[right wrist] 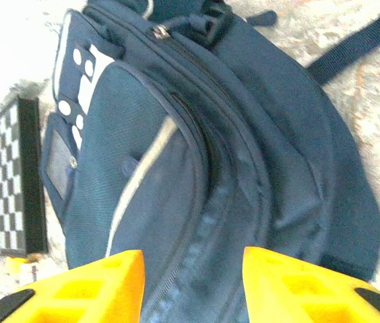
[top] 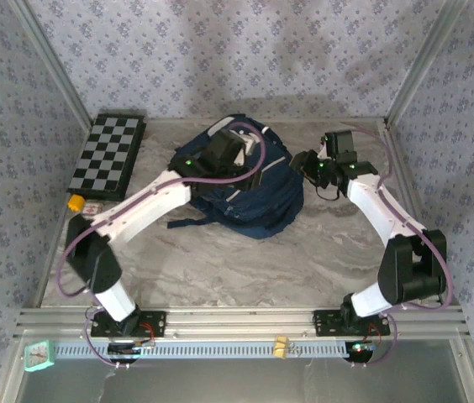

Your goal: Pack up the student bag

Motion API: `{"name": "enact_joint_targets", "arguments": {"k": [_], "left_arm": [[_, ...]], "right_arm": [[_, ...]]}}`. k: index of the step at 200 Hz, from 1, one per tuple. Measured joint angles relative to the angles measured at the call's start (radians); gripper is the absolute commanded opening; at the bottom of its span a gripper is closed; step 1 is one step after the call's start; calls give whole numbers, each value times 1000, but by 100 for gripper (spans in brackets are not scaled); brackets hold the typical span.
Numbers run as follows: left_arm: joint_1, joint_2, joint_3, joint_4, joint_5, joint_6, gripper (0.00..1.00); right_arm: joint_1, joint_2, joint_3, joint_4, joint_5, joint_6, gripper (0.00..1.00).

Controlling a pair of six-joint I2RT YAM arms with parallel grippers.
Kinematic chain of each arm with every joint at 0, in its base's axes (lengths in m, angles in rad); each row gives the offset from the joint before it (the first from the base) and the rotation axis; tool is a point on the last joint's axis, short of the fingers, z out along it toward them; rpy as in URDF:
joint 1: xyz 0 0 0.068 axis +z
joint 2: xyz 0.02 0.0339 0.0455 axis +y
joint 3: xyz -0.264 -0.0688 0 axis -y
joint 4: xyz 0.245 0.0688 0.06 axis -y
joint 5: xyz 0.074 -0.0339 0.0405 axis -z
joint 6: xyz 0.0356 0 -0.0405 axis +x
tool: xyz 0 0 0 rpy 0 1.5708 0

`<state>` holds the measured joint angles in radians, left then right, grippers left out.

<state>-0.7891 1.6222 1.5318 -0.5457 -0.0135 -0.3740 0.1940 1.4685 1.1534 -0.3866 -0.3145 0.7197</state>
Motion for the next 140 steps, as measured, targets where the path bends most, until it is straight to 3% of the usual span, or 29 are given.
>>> {"name": "enact_joint_targets", "arguments": {"k": [31, 60, 96, 140], "left_arm": [[86, -188, -156, 63, 48, -137, 67], [220, -269, -317, 104, 76, -323, 68], [357, -266, -539, 220, 156, -560, 68], [368, -172, -564, 352, 225, -668, 62]], "right_arm": [[48, -49, -53, -64, 13, -40, 50], [153, -68, -74, -99, 52, -69, 53], [277, -68, -99, -105, 86, -77, 53], [354, -68, -106, -96, 144, -69, 55]]}}
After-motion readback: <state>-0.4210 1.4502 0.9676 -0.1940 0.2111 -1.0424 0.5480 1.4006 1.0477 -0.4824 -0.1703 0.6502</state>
